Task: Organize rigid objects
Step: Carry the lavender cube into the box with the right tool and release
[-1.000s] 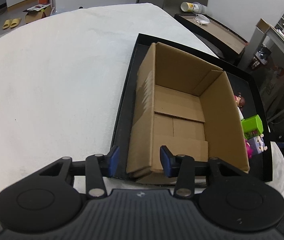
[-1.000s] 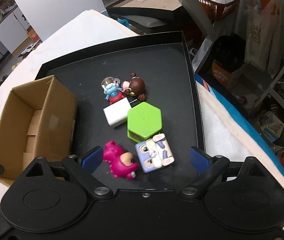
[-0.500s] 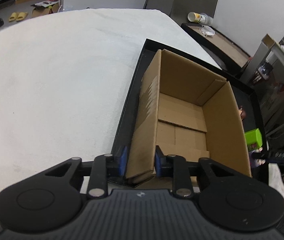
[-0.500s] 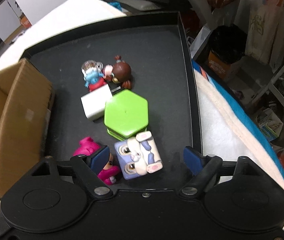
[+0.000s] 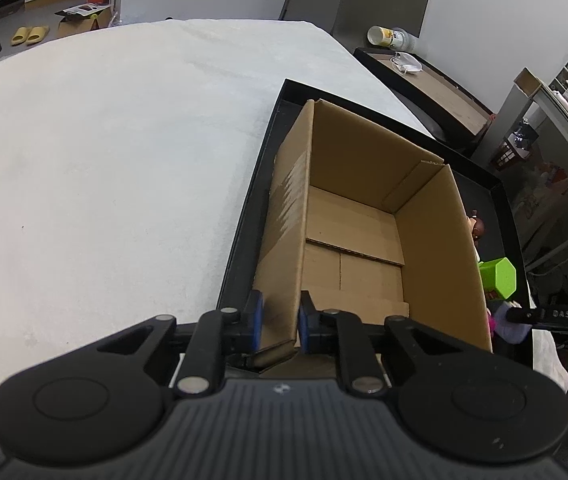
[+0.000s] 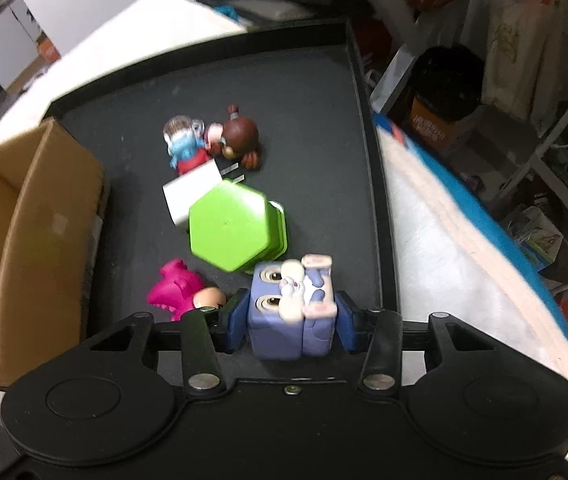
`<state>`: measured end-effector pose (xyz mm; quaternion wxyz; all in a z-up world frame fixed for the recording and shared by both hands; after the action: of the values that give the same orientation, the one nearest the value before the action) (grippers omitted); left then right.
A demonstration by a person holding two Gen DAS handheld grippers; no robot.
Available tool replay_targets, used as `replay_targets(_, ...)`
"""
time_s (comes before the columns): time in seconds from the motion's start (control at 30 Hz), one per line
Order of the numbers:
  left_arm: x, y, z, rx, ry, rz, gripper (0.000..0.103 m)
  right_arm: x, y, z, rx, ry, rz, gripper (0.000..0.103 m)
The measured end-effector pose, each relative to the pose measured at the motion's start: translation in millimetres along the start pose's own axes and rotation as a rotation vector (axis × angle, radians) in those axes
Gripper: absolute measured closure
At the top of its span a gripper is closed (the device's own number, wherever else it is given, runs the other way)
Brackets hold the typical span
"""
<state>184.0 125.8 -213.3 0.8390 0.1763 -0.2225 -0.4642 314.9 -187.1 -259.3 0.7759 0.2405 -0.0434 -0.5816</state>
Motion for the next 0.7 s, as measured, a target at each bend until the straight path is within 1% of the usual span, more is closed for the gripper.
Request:
replay_targets(0.1, 0.3, -0.2, 0.7, 0.009, -0.002, 0.0, 0.086, -1.0, -1.8, 4.7, -0.006, 0.019, -0.021, 0.059)
replay_targets(0.23, -1.1, -2.8, 3.3, 0.017, -0.016, 0.006, 0.086, -8.9, 1.5, 21.5, 0.037, 0.019, -0.001, 0.059)
replay_targets(0.47, -2.6, -5.5, 7.1, 0.023, -0.029, 0.003, 0.085, -27.4, 0.5, 32.6, 0.038, 0.014, 0.034, 0.059)
replay_targets(0.7, -9.2, -2.1, 3.6, 0.021, -0.058, 0.043, 0.084, -53.0, 14.5, 52.4, 0.073, 0.035, 0.039, 0.059)
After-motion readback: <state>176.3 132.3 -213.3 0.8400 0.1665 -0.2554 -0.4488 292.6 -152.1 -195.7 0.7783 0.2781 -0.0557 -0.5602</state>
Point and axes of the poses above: each gripper's, at about its wrist camera, not at the fingertips, and z roughly against the way its jaws point, x to its right, y to its top, the point moved 6 cm from there along -z, roughly the way its jaws point, and after that the axes turned 5 degrees about y, right-handed, at the moved point
